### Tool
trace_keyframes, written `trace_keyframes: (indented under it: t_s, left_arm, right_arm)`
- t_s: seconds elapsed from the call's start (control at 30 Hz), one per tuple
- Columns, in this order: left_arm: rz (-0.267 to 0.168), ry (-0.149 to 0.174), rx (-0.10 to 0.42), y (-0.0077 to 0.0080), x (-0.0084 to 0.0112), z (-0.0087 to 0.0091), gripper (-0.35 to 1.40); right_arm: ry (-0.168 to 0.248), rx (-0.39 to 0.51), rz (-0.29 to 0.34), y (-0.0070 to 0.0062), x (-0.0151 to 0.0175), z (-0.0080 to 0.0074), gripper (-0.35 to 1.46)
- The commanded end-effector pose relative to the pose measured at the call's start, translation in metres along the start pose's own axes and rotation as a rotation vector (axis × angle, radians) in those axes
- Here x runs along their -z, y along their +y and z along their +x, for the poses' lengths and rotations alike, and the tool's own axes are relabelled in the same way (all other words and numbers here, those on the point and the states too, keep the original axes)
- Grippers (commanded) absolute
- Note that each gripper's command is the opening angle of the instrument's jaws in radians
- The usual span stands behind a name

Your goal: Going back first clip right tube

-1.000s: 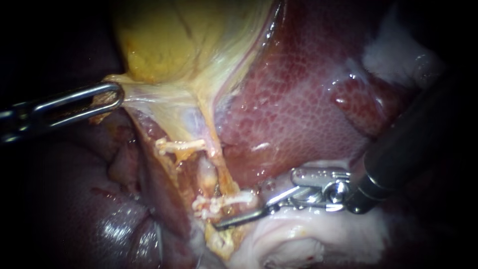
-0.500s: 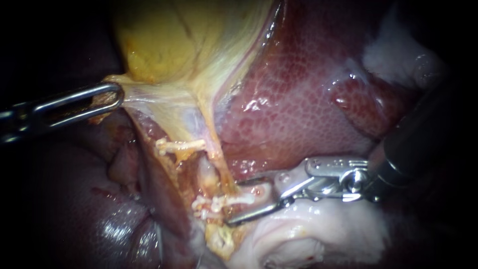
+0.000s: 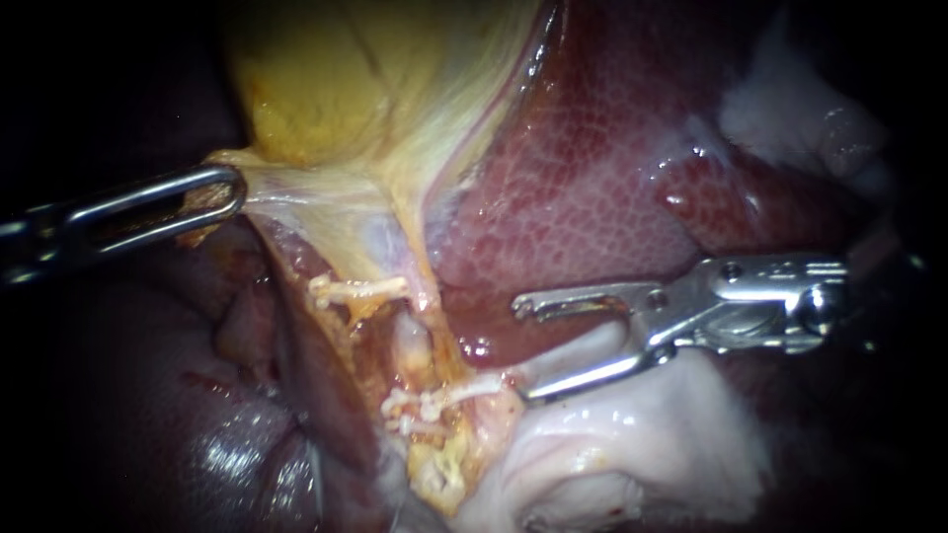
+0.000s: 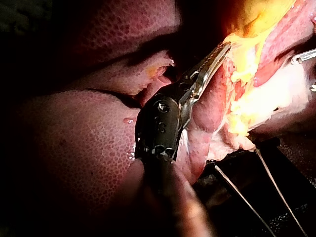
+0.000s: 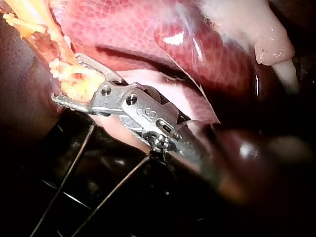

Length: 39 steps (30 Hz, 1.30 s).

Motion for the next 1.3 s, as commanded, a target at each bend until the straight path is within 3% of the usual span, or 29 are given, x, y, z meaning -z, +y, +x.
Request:
trace_keyframes:
  t_s: [0.03, 0.2, 0.47, 0.7, 0.9, 1.07, 1.3]
  left_arm:
    - [-0.001, 0.0, 0.0, 0.0, 0.0, 0.0, -0.35]
    - [-0.009, -0.006, -0.004, -0.0003, -0.0006, 0.0009, -0.35]
    - [-0.004, 0.014, -0.014, -0.0004, -0.0024, 0.0029, -0.35]
    - [0.005, 0.055, -0.029, -0.0007, -0.0065, 0.006, -0.35]
    - [0.013, 0.075, -0.034, -0.0013, -0.0096, 0.0075, -0.35]
    - [0.018, 0.081, -0.035, -0.0017, -0.011, 0.008, -0.35]
    - [0.019, 0.084, -0.036, -0.0018, -0.0111, 0.0081, -0.35]
  right_arm:
    - [0.006, 0.002, -0.006, 0.0, 0.0004, 0.0004, 0.6]
    - [0.019, 0.027, -0.001, -0.0001, 0.0017, 0.0017, 0.6]
    - [0.022, 0.037, -0.003, -0.0003, 0.0025, 0.0016, 0.6]
    - [0.022, 0.037, -0.003, -0.0004, 0.0026, 0.0017, 0.6]
    - [0.022, 0.037, -0.002, -0.0004, 0.0027, 0.0016, 0.6]
    - [0.022, 0.037, -0.002, -0.0005, 0.0027, 0.0016, 0.6]
    - [0.022, 0.037, -0.002, -0.0005, 0.0027, 0.0016, 0.6]
